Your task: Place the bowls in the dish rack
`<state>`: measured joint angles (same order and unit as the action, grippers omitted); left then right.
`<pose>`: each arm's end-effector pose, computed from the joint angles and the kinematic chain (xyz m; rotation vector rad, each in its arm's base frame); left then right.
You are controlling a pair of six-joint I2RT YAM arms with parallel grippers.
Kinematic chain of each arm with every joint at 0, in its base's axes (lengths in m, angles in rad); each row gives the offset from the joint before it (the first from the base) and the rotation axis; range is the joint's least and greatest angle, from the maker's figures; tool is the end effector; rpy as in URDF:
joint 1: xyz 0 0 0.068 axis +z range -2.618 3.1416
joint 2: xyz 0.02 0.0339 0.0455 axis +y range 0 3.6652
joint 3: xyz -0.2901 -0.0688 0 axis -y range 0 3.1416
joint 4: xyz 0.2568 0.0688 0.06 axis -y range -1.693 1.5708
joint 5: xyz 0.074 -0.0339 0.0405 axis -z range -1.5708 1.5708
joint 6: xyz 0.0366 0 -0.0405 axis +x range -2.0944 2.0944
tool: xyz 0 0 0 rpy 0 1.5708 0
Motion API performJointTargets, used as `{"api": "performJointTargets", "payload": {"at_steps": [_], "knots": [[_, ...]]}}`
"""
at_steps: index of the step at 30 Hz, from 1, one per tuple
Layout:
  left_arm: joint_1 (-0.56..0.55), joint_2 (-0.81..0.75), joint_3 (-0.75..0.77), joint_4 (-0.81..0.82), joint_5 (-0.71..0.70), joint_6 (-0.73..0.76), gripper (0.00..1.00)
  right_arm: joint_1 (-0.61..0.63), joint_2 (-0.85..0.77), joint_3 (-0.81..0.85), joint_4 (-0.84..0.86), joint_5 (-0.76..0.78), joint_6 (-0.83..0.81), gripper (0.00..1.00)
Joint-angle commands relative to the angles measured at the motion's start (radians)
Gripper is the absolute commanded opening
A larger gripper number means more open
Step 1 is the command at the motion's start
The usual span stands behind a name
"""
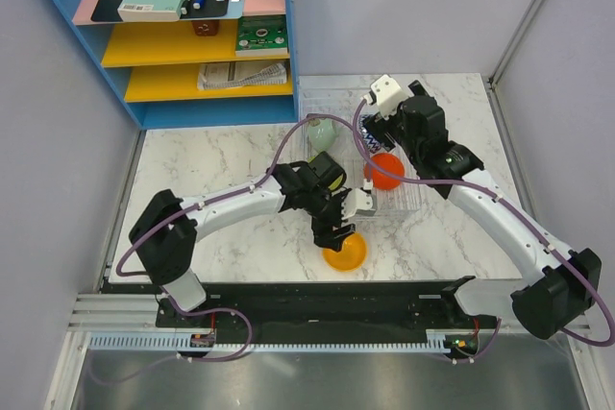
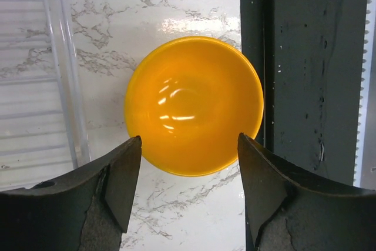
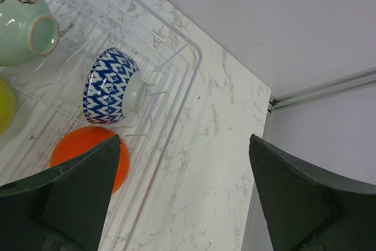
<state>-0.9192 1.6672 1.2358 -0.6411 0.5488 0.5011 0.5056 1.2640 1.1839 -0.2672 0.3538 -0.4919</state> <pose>0.2011 -0.2951 0.2569 1.8641 1.8781 -0.8662 0.2643 0.1318 0.3924 -0.6975 1.7773 -0.3296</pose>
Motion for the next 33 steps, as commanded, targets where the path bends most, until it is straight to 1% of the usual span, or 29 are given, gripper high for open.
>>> {"api": "performJointTargets", "payload": {"at_steps": [1,10,15,18,19,21,22,24,25,27,31,33], "knots": [[-0.007,0.043,-0.053,0.133,-0.16,-0.015,0.73,-0.004,-0.028,0.002,0.0,-0.03,0.024,0.97],[-0.009,0.074,-0.122,0.239,-0.237,-0.016,0.71,-0.004,-0.028,0.01,-0.026,-0.055,0.035,0.97],[-0.009,0.081,-0.128,0.253,-0.234,-0.013,0.7,-0.004,-0.029,0.014,-0.032,-0.062,0.035,0.97],[-0.01,0.078,-0.125,0.253,-0.228,-0.012,0.59,-0.003,-0.026,0.016,-0.035,-0.064,0.035,0.96],[-0.01,0.078,-0.125,0.251,-0.225,-0.012,0.5,-0.003,-0.025,0.017,-0.036,-0.064,0.035,0.96],[-0.009,0.075,-0.122,0.248,-0.224,-0.01,0.39,-0.004,-0.023,0.019,-0.035,-0.065,0.035,0.96],[-0.01,0.077,-0.122,0.244,-0.217,-0.009,0.29,-0.004,-0.023,0.019,-0.035,-0.065,0.035,0.96],[-0.012,0.074,-0.121,0.241,-0.208,-0.007,0.2,-0.004,-0.018,0.017,-0.036,-0.064,0.035,0.96],[-0.012,0.072,-0.119,0.239,-0.201,-0.007,0.12,-0.004,-0.018,0.019,-0.035,-0.062,0.035,0.96],[-0.012,0.072,-0.113,0.219,-0.184,-0.003,0.02,-0.004,-0.011,0.019,-0.035,-0.053,0.036,0.97],[-0.012,0.037,-0.107,0.175,-0.104,0.013,0.02,-0.004,-0.005,0.022,-0.035,-0.052,0.044,0.96],[-0.01,-0.006,-0.099,0.137,-0.073,0.027,0.02,-0.004,-0.006,0.029,-0.035,-0.049,0.055,0.97]]}}
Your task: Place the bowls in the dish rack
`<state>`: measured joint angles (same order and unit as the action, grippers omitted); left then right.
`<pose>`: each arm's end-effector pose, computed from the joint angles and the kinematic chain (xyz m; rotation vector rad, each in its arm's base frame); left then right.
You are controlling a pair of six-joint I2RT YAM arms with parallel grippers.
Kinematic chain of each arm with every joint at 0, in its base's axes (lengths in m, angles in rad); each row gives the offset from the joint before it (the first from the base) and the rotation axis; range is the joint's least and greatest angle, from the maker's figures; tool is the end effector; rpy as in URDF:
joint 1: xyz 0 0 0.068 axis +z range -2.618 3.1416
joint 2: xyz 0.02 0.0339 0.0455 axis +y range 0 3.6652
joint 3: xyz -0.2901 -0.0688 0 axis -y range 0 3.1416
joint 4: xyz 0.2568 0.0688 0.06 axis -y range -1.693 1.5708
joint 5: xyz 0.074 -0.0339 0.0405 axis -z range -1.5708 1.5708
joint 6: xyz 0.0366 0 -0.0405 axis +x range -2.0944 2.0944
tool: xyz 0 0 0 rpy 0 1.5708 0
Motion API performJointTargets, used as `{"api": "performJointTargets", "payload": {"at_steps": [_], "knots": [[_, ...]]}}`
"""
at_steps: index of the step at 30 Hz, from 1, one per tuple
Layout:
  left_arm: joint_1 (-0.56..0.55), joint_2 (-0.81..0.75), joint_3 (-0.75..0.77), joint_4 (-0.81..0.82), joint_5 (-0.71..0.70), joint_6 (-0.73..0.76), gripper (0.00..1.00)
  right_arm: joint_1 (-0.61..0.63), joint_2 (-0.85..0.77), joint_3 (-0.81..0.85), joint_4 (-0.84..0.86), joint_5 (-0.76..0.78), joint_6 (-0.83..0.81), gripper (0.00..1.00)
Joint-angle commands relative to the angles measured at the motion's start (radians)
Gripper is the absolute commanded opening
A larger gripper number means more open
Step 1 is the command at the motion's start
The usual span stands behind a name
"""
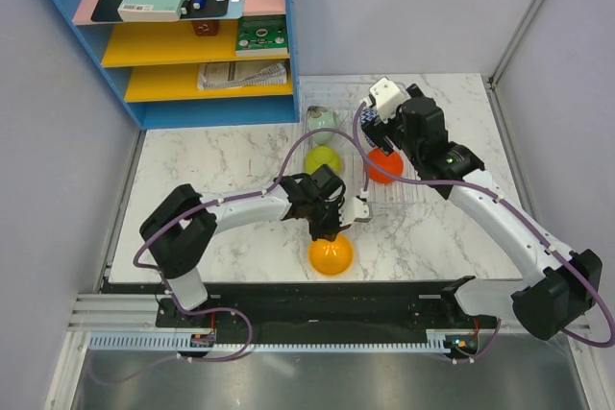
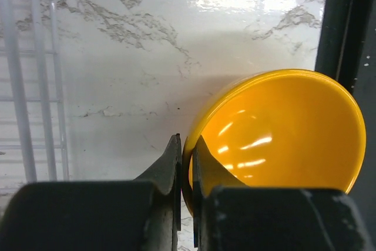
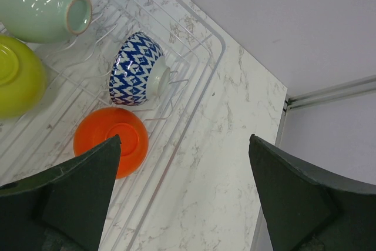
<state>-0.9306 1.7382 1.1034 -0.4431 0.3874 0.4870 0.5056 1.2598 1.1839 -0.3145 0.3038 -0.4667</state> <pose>0.2050 -0.2984 0.2005 1.8387 1.9419 -0.6589 0.2613 0.1321 0.3886 -0.7313 1.8100 -0.2719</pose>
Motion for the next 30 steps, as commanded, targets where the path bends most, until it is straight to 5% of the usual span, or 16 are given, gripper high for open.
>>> {"api": "performJointTargets", "payload": {"at_steps": [1,9,16,22,30], "knots": [[-0.001,-0.097,0.038,-0.077,0.117,0.048,0.02,-0.004,0.0,0.033,0.012,0.003,0.043,0.97],[0.025,-0.348,0.027,-0.105,0.022,0.108,0.02,-0.021,-0.048,0.072,0.064,0.018,0.157,0.97],[0.251,-0.391,0.104,-0.099,-0.037,0.072,0.02,-0.064,-0.068,0.112,0.025,-0.162,0.299,0.97],[0.409,-0.361,0.139,0.006,-0.024,-0.03,0.02,-0.105,-0.045,0.071,-0.012,-0.664,0.421,0.97],[0.444,-0.378,0.139,0.112,0.027,-0.09,0.02,-0.191,0.119,-0.001,0.239,-1.26,0.755,0.97]]}}
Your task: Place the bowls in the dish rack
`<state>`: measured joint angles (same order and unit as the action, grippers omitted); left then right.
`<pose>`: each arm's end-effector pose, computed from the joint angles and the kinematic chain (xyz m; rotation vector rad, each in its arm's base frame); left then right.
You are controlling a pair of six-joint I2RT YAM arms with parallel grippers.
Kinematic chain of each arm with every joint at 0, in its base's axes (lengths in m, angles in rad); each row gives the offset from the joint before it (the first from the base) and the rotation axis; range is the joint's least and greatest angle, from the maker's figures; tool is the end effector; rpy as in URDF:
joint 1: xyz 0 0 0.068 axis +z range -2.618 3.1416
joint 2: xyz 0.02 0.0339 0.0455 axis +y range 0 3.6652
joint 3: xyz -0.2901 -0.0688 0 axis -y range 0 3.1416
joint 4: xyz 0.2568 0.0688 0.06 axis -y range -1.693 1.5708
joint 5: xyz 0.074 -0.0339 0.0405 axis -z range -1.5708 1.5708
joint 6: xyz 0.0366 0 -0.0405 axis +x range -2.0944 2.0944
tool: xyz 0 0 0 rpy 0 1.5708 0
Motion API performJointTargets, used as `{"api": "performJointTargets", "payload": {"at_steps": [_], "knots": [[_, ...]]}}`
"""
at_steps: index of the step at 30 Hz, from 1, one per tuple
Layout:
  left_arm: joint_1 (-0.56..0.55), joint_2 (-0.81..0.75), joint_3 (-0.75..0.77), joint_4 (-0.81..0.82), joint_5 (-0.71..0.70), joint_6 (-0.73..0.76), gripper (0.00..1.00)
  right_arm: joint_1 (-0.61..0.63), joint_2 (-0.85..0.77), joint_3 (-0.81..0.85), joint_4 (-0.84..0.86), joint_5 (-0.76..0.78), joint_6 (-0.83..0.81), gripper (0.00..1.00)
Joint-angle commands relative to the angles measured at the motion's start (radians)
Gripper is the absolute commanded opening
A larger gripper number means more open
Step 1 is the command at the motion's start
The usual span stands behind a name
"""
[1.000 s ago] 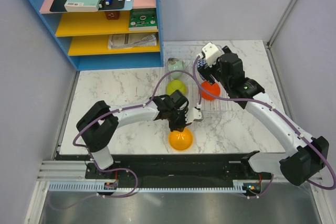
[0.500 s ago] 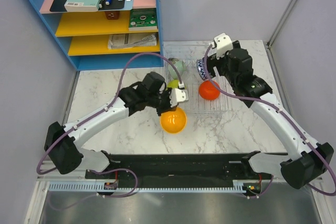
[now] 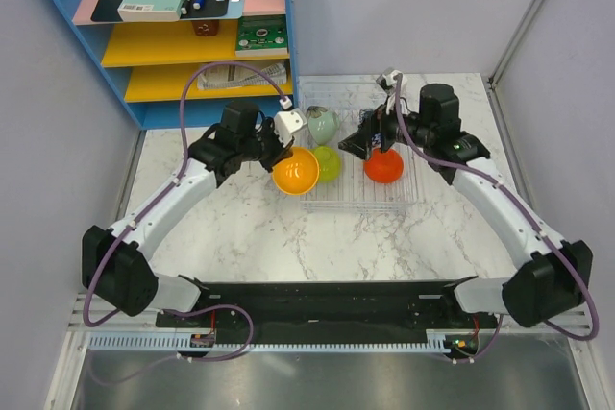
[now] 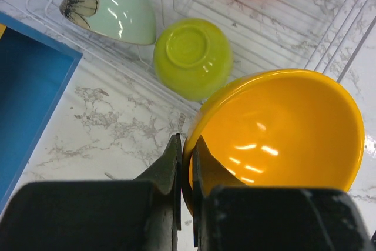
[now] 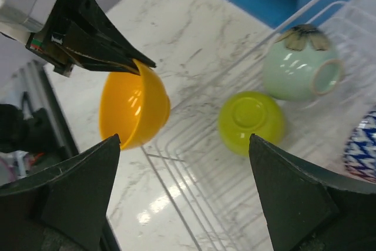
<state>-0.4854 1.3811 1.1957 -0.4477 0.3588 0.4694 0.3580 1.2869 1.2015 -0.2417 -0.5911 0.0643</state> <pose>0.2735 -0.1588 0.3460 1.1778 1.8416 -0.4036 0.2725 0.1237 0.3963 -0.6825 1.8039 0.8440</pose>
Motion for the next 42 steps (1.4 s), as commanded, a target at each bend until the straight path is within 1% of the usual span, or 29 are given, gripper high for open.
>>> {"api": "performJointTargets", "payload": {"at_steps": [1,2,4,7,8,11,14,18,27,37,42], "knots": [[-0.001,-0.024,0.041,0.13,0.048,-0.086,0.02,-0.051,0.144,-0.017,0.203,-0.456,0.317,0.97],[-0.001,-0.025,0.035,0.142,0.046,-0.09,0.02,-0.062,0.169,-0.016,0.275,-0.49,0.359,0.97],[-0.001,-0.034,0.028,0.164,0.046,-0.097,0.02,-0.062,0.225,-0.023,0.343,-0.542,0.426,0.97],[-0.001,-0.043,0.022,0.184,0.048,-0.095,0.02,-0.062,0.281,-0.049,0.468,-0.585,0.544,0.96],[-0.001,-0.048,0.019,0.191,0.045,-0.094,0.02,-0.062,0.293,-0.056,0.537,-0.596,0.604,0.95],[-0.001,-0.063,0.012,0.23,0.039,-0.098,0.02,-0.062,0.321,-0.068,0.599,-0.624,0.638,0.95],[-0.001,-0.065,0.016,0.244,0.074,-0.109,0.02,-0.057,0.331,-0.075,0.646,-0.642,0.676,0.95],[-0.001,-0.047,0.034,0.242,0.129,-0.136,0.02,-0.053,0.338,-0.079,0.65,-0.638,0.678,0.95],[-0.001,-0.037,0.064,0.256,0.178,-0.173,0.02,-0.031,0.367,-0.077,0.65,-0.642,0.675,0.95],[-0.016,-0.01,0.074,0.28,0.146,-0.186,0.02,0.024,0.399,-0.049,0.651,-0.684,0.687,0.95],[-0.022,-0.005,0.071,0.282,0.143,-0.183,0.02,0.029,0.399,-0.049,0.659,-0.694,0.694,0.91]]}}
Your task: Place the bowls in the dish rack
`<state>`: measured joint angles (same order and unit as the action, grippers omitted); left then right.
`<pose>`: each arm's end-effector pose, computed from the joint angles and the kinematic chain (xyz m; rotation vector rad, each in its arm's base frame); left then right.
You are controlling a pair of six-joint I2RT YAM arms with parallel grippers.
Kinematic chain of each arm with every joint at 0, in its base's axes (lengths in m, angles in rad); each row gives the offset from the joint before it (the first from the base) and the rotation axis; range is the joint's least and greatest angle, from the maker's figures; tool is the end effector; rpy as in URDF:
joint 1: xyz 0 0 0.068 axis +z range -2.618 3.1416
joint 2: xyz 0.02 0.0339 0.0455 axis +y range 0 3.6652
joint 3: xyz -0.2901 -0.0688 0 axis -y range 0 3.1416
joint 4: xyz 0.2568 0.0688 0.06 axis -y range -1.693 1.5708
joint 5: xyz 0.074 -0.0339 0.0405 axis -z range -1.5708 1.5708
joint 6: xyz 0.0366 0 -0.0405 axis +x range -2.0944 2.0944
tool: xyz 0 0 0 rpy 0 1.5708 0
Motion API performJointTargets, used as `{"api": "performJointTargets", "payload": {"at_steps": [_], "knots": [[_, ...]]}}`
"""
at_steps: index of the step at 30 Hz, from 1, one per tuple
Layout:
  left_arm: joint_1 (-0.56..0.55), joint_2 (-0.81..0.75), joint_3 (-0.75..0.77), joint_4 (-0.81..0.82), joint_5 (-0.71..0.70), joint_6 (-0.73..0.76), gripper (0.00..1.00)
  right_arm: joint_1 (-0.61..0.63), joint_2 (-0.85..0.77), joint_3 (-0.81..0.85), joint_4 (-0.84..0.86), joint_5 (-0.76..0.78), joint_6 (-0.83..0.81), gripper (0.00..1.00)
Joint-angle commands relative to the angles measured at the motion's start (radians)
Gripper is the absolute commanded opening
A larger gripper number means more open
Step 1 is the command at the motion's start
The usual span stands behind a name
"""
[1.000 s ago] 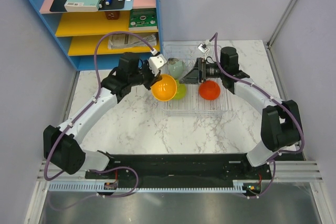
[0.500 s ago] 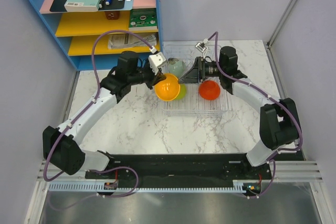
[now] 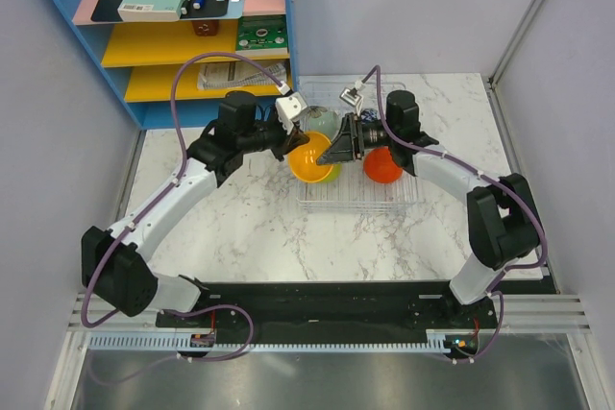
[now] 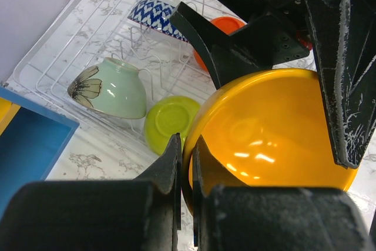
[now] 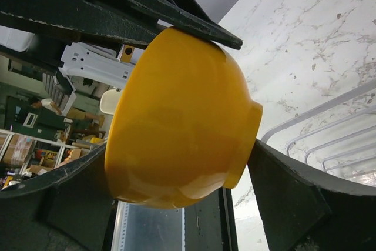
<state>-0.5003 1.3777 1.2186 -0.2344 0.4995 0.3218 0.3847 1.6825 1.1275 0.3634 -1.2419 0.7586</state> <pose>0.2771 -0.1715 0.3761 1.0748 1.6415 -0.6065 0.3452 0.1771 0.3011 -0.6936 1.9237 1.8454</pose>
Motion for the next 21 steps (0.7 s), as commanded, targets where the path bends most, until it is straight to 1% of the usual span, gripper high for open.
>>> {"api": "performJointTargets", "payload": {"at_steps": [1,4,11,17,20,21], "knots": [[-0.007,-0.002,0.048,0.069,0.002,-0.032,0.02,0.002,0.005,0.025,0.055,-0.047,-0.001,0.91],[-0.007,0.0,0.045,0.069,-0.004,-0.03,0.02,0.002,0.005,0.023,0.057,-0.065,-0.002,0.9],[-0.007,-0.014,0.035,0.07,-0.016,-0.02,0.02,-0.013,0.016,0.026,0.057,-0.106,0.001,0.92],[-0.007,-0.023,0.025,0.078,-0.021,-0.017,0.02,-0.026,0.019,0.023,0.075,-0.116,0.018,0.93],[-0.007,-0.029,0.018,0.084,-0.021,-0.018,0.02,-0.035,0.02,0.008,0.152,-0.114,0.066,0.92],[-0.007,-0.031,0.013,0.083,-0.021,-0.018,0.02,-0.038,0.023,-0.004,0.222,-0.114,0.12,0.92]]}}
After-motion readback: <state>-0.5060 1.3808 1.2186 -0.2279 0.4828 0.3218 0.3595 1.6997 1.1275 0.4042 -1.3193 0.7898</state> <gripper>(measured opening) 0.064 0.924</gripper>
